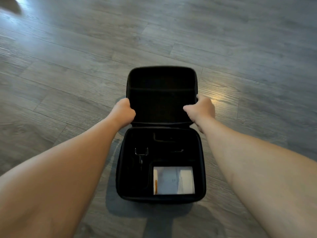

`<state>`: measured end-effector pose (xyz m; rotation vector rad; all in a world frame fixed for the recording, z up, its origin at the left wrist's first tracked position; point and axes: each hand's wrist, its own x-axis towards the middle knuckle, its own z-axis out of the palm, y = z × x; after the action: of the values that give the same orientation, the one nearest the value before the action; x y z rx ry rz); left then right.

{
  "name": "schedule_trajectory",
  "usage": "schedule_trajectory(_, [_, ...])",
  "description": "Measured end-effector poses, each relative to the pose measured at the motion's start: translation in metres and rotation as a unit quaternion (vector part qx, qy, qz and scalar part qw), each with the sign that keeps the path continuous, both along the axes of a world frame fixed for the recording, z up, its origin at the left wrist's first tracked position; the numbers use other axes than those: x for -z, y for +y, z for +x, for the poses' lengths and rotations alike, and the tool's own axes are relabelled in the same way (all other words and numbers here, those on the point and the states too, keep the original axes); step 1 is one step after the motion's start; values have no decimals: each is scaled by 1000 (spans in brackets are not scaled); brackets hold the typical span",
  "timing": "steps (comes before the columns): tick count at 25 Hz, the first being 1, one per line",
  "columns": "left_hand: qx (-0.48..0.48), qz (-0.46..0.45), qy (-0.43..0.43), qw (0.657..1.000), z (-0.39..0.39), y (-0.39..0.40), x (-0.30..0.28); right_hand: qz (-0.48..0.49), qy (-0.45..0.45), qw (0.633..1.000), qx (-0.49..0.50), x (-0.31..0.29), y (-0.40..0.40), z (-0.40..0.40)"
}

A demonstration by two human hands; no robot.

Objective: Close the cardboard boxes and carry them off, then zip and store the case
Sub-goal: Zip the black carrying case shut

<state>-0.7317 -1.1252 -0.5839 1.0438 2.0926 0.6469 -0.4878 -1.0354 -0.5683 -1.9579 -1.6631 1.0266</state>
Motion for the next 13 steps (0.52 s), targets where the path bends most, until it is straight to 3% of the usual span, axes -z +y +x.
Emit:
schedule_trajectory(8, [-44, 166, -43, 984, -46, 1, -59, 115, 163, 978, -61, -45, 23, -33])
schedule_trajectory(13, [-82, 163, 10, 983, -56, -16, -58, 162, 172, 971, -45, -46, 10, -28])
